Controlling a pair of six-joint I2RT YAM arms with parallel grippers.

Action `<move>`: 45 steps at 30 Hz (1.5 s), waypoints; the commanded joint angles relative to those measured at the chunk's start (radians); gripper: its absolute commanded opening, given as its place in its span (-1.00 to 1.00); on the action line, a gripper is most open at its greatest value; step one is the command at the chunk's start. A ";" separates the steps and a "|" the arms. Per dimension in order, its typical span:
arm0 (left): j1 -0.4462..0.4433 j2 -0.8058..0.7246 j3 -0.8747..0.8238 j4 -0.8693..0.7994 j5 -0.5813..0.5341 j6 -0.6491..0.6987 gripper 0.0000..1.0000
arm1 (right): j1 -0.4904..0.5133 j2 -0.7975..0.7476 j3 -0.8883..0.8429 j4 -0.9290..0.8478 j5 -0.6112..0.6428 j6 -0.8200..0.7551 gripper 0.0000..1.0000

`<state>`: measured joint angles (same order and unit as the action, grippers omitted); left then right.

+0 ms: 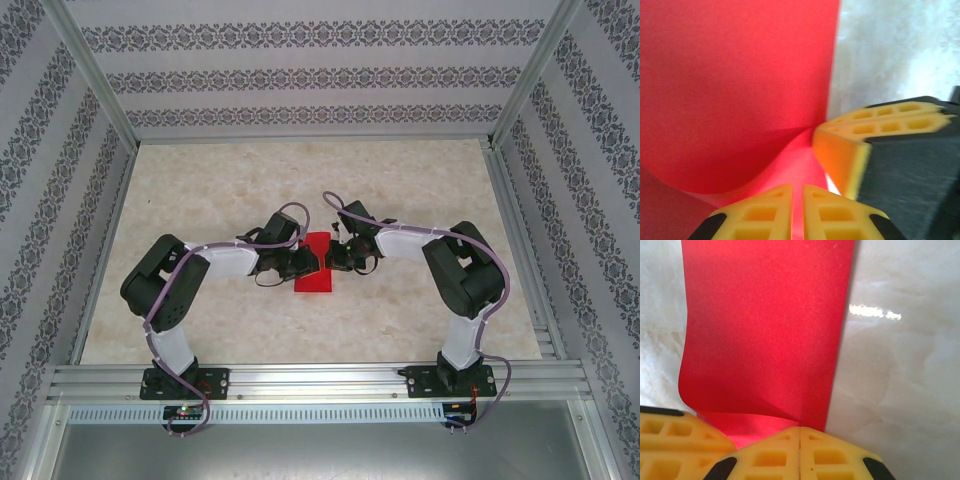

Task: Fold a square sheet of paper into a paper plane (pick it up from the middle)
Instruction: Fold the triangle a second time at the center of the table.

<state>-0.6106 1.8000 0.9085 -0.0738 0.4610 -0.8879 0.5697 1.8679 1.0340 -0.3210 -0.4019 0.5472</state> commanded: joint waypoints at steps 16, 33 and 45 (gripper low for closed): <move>0.007 0.042 -0.042 -0.110 -0.124 0.004 -0.80 | 0.073 -0.186 -0.019 -0.021 -0.059 0.020 -0.85; 0.006 0.048 -0.048 -0.092 -0.115 -0.004 -0.81 | 0.143 -0.180 -0.115 0.015 0.023 0.108 -1.00; 0.007 0.052 -0.048 -0.098 -0.119 -0.011 -0.81 | 0.165 -0.141 -0.088 -0.046 0.051 0.082 -1.00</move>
<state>-0.6098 1.8202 0.9012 -0.0902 0.4202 -0.8818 0.7269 1.7161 0.9211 -0.3412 -0.3885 0.6369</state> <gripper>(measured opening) 0.094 0.046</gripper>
